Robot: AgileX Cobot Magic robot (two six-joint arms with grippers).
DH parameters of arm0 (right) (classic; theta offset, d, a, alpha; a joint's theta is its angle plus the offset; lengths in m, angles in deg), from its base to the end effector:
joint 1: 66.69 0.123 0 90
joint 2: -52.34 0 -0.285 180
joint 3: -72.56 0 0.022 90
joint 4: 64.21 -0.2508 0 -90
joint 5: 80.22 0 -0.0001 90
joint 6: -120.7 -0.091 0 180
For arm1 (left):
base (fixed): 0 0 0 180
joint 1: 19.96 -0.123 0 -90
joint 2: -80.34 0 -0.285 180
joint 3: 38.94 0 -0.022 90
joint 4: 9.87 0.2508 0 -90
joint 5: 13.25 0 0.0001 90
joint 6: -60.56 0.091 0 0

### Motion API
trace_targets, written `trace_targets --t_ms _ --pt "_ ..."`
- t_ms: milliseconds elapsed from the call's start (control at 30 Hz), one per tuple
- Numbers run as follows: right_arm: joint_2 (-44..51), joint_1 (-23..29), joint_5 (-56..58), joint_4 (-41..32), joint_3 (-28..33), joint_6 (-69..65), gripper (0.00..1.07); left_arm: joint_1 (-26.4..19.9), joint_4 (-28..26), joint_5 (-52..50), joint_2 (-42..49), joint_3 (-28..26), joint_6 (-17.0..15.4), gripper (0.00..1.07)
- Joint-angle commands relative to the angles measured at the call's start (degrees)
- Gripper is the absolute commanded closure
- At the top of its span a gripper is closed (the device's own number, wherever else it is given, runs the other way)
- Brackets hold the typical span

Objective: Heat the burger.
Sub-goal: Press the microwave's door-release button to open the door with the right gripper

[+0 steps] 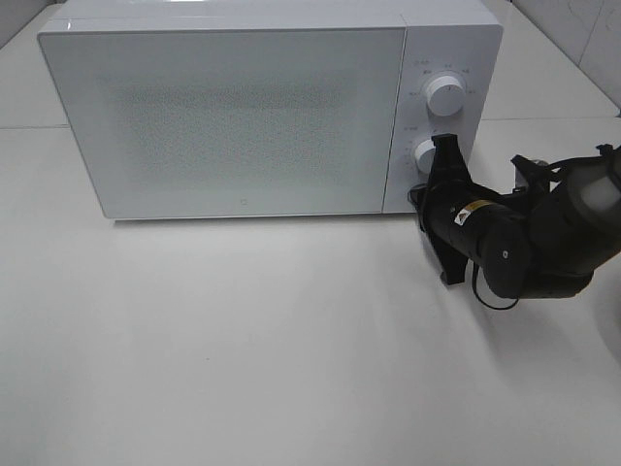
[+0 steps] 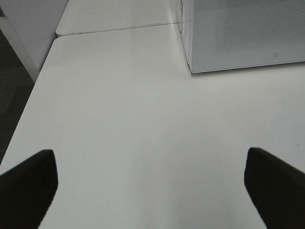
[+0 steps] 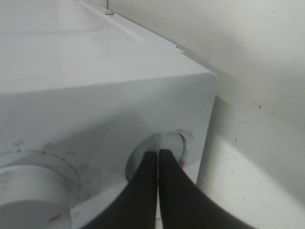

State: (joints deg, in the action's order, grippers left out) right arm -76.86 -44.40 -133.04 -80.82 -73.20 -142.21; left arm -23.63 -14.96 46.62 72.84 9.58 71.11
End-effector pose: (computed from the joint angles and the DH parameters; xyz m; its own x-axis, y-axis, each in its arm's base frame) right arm 0.3363 0.1155 0.0767 -0.1546 0.9874 -0.0338 0.3526 0.0871 0.9317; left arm -0.0048 -0.0073 0.2790 -0.4293 0.1113 -0.8963 0.0654 0.9936 0.0921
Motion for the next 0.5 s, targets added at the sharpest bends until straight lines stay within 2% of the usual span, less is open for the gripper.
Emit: trace_targets --t_ms 33,500 --pt "0.11 -0.29 -3.78 -1.03 -0.86 1.15 1.07 -0.06 -0.11 -0.57 1.15 0.11 -0.34 0.07" --pt "0.06 -0.92 -6.47 -1.09 -2.86 2.18 1.07 -0.06 -0.11 -0.57 1.15 0.11 -0.34 0.07"
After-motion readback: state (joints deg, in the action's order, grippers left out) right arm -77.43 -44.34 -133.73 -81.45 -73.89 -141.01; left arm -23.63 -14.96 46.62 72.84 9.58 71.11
